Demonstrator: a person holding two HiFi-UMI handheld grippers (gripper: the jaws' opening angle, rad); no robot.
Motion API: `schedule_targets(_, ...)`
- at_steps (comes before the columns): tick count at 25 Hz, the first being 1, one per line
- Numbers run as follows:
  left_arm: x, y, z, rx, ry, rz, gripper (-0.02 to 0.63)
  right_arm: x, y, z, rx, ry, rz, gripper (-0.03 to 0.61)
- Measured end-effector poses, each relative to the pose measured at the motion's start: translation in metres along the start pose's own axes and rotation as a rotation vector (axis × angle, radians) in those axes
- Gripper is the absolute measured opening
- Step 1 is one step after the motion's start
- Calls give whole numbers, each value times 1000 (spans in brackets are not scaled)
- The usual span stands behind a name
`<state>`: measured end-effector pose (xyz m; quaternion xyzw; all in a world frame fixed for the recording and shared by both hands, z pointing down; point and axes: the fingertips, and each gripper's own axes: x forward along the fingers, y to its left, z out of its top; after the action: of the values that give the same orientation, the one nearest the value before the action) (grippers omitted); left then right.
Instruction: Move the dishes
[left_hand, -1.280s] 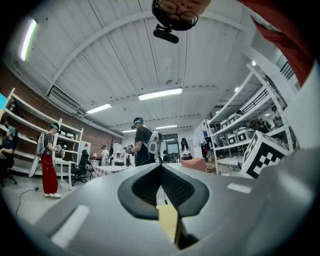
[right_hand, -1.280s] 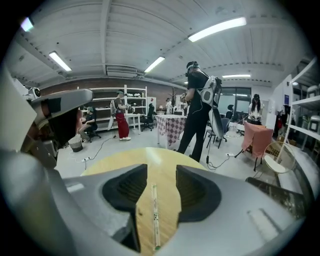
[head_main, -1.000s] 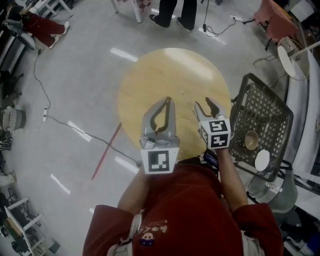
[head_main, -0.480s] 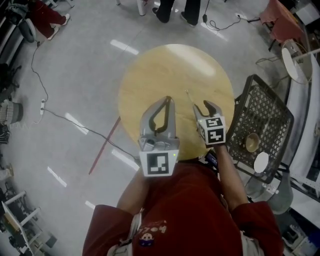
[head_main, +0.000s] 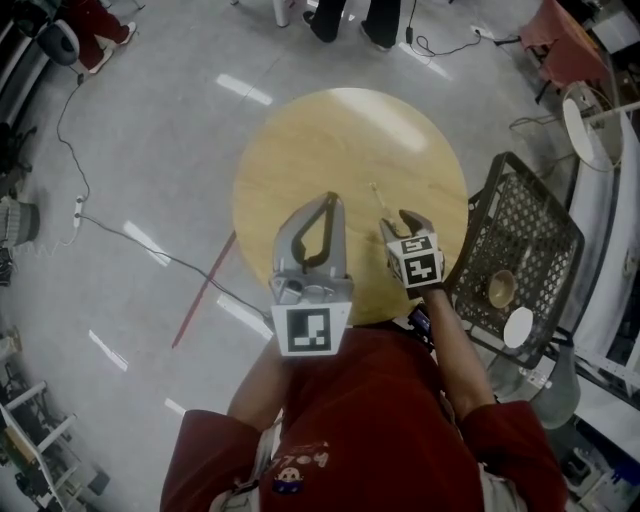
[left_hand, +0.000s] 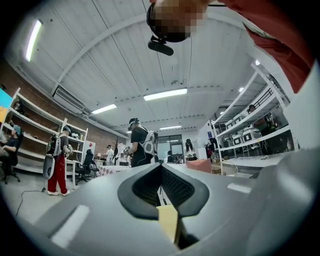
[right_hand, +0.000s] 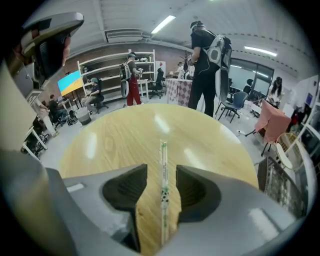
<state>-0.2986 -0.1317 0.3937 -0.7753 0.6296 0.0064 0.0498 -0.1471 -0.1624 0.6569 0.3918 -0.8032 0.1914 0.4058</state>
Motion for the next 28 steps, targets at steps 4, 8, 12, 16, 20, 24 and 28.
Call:
schedule_targets(4,1,-3,-4,-6,11,-10,6,6,0,-10,16,42,9,168)
schedule_targets(8,3,-4,-5,-17,13,-14,6,15,-3,-21,26,66,14,168)
schedule_targets(12,4,-2,-9,-19,19,-16,6,19,-1,-26,32,81,25,169)
schedule_targets(16,4,1,-11,-43,14,-1,6,18,1,-26,69,68,40,169)
schedule_targets(20,6,-1,-11,-68,12,8,6,17,-1,-27,72,57,31,163)
schedule_targets(24,7,-5,-10,-49,8,-5,6,19,2,-27,62,41,30,144)
schedule_targets(28,7,-8,-9,-47,7,-14,6,21,5,-28,50,44,26,113)
